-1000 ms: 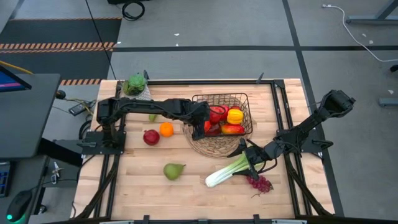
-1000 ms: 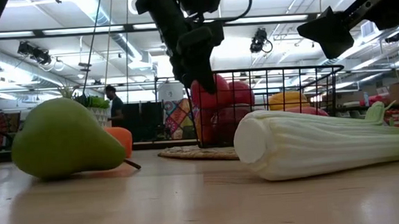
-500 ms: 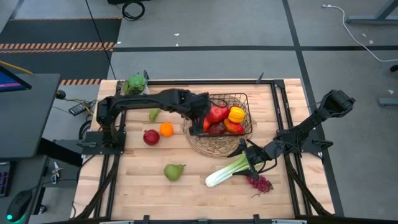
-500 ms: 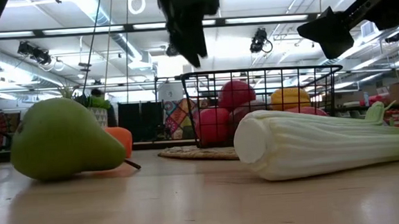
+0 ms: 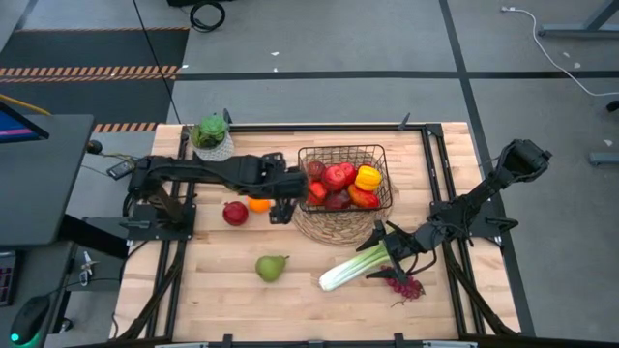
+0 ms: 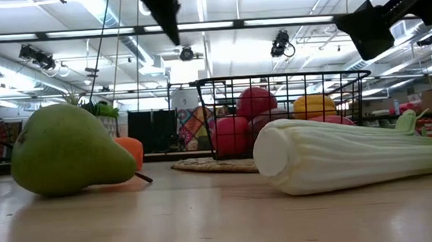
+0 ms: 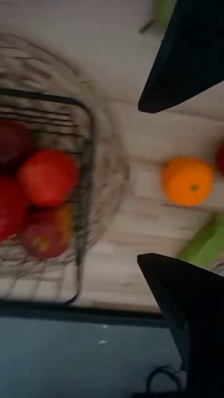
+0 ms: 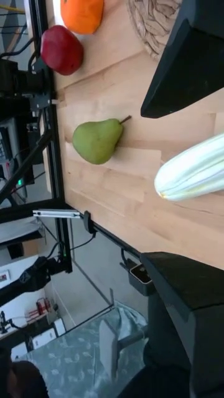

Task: Build produce basket
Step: Put the orange into the black wire basket

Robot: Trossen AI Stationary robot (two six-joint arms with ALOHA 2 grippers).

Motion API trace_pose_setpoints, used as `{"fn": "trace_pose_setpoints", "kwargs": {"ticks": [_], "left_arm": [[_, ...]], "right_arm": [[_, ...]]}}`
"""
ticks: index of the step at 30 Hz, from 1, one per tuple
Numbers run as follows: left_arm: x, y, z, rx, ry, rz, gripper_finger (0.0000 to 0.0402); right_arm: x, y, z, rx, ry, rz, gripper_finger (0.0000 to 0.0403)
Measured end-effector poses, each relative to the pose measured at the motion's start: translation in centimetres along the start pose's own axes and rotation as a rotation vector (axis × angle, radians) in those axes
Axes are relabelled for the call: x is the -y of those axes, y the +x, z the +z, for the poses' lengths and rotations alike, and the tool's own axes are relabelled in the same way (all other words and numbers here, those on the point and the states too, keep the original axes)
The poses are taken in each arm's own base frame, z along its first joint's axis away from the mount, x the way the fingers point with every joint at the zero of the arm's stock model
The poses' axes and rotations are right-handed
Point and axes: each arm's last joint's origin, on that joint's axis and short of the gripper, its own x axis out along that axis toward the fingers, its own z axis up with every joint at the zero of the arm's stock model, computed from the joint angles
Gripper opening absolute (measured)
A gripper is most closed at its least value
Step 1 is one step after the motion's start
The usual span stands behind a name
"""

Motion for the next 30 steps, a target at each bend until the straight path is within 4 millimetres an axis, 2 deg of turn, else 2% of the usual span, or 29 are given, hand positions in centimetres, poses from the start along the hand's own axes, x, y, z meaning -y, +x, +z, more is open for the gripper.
{"fn": "trace_pose_setpoints", "kwargs": {"ticks": [4,9,11,15,20,25,30], "left_arm": [[0.5,1.6,-2.5,-0.094,-0.013,-0.013,0.0396],[1.6,5.1,-5.6,-0.197,-0.033,-0.003,0.0396],[2.0,6.4,-6.5,-0.216,-0.071,0.005,0.0396],[2.5,8.2,-8.1,-0.284,-0.040,0.016,0.0396],[2.2,9.1,-8.8,-0.320,-0.034,0.001,0.0396],[1.5,9.5,-8.6,-0.311,0.004,-0.011,0.0396],[0.2,10.2,-8.2,-0.292,-0.043,-0.081,0.0396]], "right_arm": [[-0.1,0.0,0.1,0.006,0.002,0.003,0.0373],[-0.1,0.0,0.1,0.008,0.004,0.003,0.0373],[0.0,0.0,0.1,0.016,0.000,-0.003,0.0373],[0.0,0.0,0.2,0.020,-0.007,-0.005,0.0373],[-0.1,0.0,0.2,0.024,-0.026,-0.005,0.0373],[0.1,0.0,0.3,0.026,-0.026,-0.014,0.0373],[0.1,0.0,0.2,0.026,-0.026,-0.015,0.0373]]}}
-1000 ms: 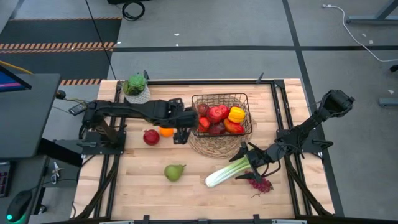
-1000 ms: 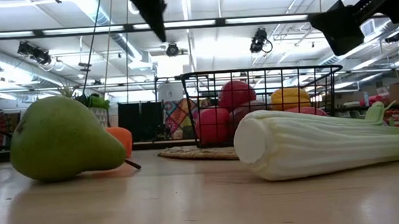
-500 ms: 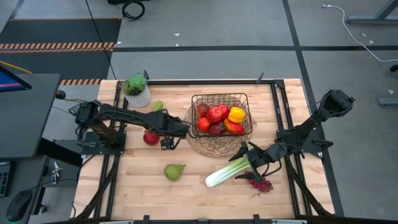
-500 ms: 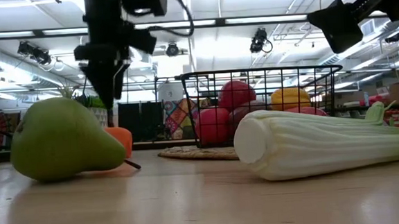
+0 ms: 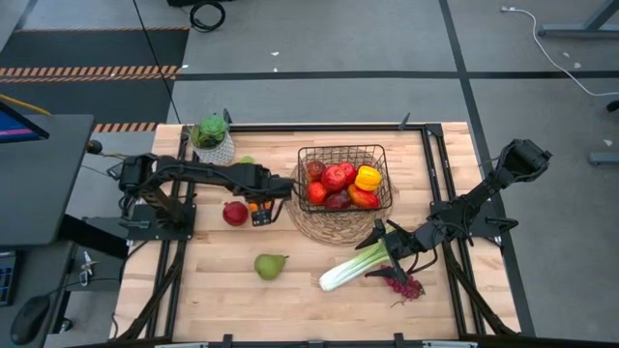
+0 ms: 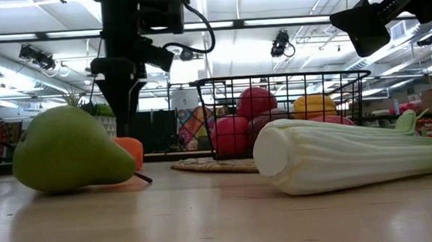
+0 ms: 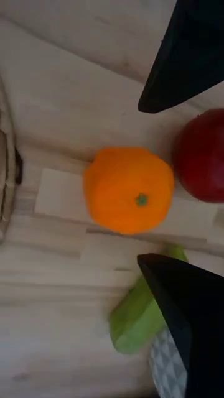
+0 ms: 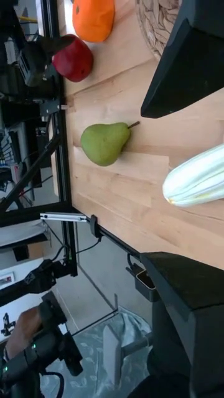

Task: Build produce basket
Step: Put the orange into the black wire basket

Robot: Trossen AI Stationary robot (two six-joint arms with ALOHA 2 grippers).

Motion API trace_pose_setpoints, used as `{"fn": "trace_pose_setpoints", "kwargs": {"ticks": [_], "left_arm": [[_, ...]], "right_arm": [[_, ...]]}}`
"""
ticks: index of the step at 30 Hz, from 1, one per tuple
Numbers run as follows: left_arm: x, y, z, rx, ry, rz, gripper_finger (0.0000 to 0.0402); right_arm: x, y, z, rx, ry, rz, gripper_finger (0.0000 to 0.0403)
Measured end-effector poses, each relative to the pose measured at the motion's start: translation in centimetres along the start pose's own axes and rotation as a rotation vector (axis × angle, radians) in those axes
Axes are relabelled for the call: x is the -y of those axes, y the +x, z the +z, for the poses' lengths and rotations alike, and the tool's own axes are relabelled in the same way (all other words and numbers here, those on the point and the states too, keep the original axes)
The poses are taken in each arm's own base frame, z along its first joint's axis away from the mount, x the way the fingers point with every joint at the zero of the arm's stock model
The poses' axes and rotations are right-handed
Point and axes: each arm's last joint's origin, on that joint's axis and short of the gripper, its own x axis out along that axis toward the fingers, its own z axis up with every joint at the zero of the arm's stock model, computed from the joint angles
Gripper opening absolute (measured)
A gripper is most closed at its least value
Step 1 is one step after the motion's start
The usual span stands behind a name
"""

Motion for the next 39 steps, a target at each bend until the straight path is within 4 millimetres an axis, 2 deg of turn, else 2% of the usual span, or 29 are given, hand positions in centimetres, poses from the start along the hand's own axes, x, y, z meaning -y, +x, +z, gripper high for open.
{"fn": "trace_pose_setpoints", "kwargs": {"ticks": [4,7,13,22,27,34,39], "left_arm": [[-1.2,0.5,0.1,-0.012,-0.020,-0.056,0.0396],[-1.8,1.6,-0.3,-0.039,-0.032,-0.105,0.0396],[-1.9,4.5,-1.2,-0.011,-0.057,-0.115,0.0396],[-2.4,6.6,-2.2,-0.020,-0.122,-0.131,0.0396],[-2.5,6.8,-2.2,-0.016,-0.137,-0.143,0.0384],[-2.5,6.7,-2.2,-0.012,-0.138,-0.143,0.0334],[-2.9,5.5,-1.4,-0.007,-0.132,-0.144,0.0314]], "right_arm": [[0.0,0.0,0.0,0.000,0.000,0.001,0.0373],[0.0,0.0,0.0,-0.001,0.003,0.001,0.0373],[0.0,0.0,0.0,-0.001,0.001,0.002,0.0373],[0.0,0.0,0.0,-0.001,-0.005,0.001,0.0373],[0.0,0.0,0.0,-0.001,-0.005,0.001,0.0373],[0.0,0.0,0.0,-0.001,-0.005,0.001,0.0373],[0.0,0.0,0.0,-0.001,-0.006,0.001,0.0373]]}}
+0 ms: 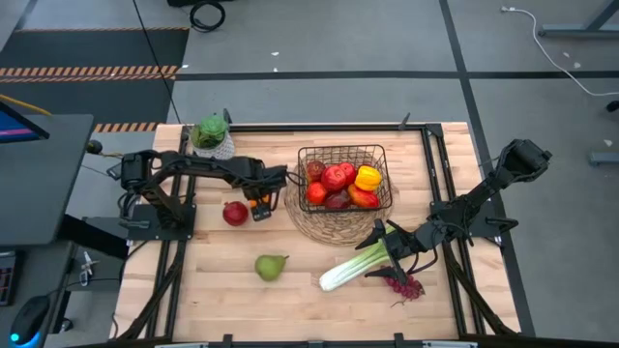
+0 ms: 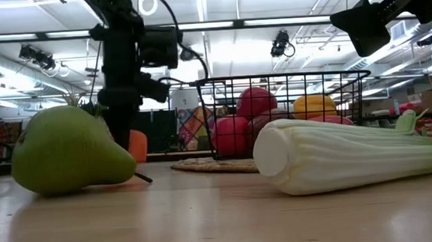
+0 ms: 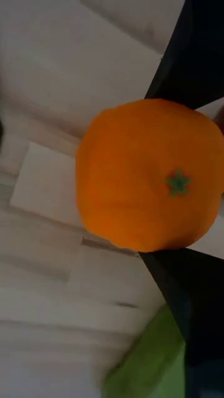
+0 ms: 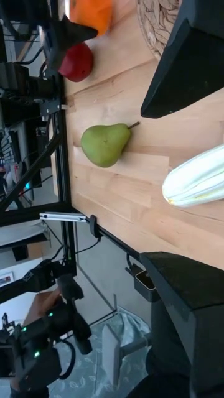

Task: Build produce basket
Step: Put the orange into the black wire basket

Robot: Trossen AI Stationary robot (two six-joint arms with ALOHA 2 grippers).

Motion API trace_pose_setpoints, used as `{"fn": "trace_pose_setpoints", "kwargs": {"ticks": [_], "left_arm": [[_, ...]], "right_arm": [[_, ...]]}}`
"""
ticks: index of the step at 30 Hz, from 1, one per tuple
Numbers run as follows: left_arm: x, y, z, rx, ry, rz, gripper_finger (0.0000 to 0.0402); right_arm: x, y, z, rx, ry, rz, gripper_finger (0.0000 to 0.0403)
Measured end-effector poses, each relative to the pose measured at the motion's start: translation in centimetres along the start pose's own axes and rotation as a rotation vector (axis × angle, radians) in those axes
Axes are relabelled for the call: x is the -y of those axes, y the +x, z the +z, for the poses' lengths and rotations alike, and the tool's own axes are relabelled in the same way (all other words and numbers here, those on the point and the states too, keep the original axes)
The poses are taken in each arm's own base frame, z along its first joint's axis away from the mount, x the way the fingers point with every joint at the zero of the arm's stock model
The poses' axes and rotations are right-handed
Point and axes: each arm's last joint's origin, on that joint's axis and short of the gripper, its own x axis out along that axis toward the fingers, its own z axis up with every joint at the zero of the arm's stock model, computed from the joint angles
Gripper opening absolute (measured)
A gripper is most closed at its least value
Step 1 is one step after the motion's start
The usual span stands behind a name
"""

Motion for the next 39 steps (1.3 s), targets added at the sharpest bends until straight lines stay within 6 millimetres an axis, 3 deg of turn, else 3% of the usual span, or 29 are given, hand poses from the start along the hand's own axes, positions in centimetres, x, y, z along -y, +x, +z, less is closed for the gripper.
{"fn": "trace_pose_setpoints", "kwargs": {"ticks": [5,10,19,27,39], "left_arm": [[-0.2,-3.4,1.3,0.002,0.008,0.000,0.0321],[0.1,-8.5,2.7,0.181,0.013,-0.068,0.0323],[2.3,-15.4,3.1,0.563,0.119,-0.438,0.0325],[4.4,-18.1,3.4,0.741,0.213,-0.731,0.0325],[4.8,-18.4,3.5,0.743,0.195,-0.781,0.0325]], "right_arm": [[0.0,0.0,0.0,0.000,-0.001,0.000,0.0373],[0.0,0.0,0.0,-0.002,-0.002,-0.001,0.0373],[0.0,0.0,-0.1,-0.006,-0.004,-0.001,0.0373],[0.0,0.0,0.0,-0.005,0.000,-0.001,0.0373],[0.0,0.0,0.0,-0.001,0.005,0.000,0.0373]]}}
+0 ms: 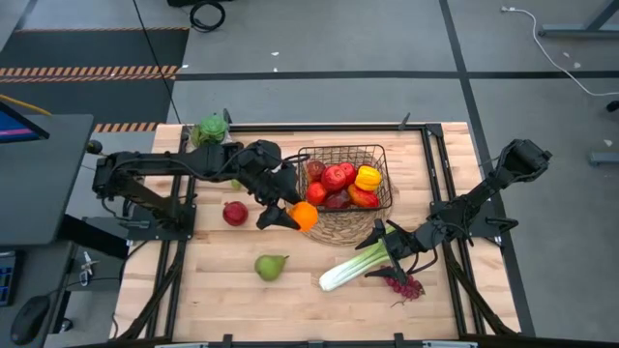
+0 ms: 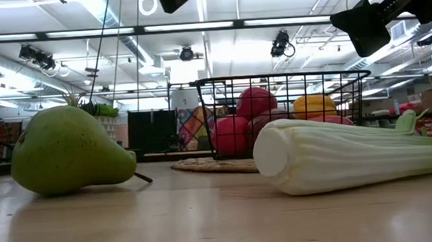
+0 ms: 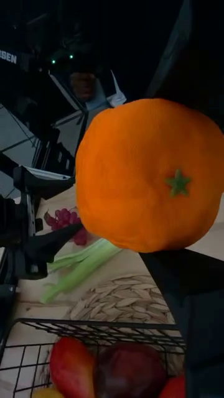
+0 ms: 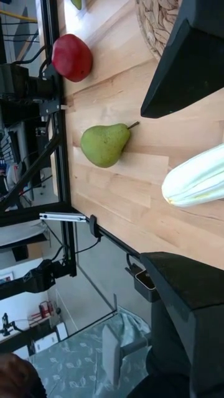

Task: Build produce basket
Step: Put the orange into the black wire basket

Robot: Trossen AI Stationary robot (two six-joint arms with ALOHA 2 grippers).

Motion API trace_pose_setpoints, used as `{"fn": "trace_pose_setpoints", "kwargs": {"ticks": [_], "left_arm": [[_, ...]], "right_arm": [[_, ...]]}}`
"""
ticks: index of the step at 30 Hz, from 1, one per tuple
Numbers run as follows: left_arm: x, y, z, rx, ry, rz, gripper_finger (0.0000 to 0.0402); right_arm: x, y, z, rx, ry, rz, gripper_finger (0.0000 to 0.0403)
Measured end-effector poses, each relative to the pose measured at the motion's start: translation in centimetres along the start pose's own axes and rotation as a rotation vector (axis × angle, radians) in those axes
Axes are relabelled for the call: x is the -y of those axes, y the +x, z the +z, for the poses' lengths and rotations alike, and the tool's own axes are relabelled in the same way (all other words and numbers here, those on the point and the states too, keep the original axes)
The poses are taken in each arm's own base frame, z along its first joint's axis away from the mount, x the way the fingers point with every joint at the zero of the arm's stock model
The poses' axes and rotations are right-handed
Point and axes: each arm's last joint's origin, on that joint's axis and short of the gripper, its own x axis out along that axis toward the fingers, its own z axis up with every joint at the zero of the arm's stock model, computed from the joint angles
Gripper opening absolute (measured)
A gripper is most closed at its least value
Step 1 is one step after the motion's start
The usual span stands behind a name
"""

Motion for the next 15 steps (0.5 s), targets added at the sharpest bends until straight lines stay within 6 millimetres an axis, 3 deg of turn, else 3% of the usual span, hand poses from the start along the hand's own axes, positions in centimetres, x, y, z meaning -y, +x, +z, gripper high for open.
{"fn": "trace_pose_setpoints", "kwargs": {"ticks": [8,15], "left_arm": [[1.0,0.8,-0.6,-0.017,0.192,0.136,0.0325],[2.6,1.8,-1.0,-0.075,0.716,0.274,0.0325]], "right_arm": [[0.0,0.0,0.0,0.000,0.000,0.000,0.0373],[0.0,0.0,0.0,0.000,0.000,0.000,0.0373]]}}
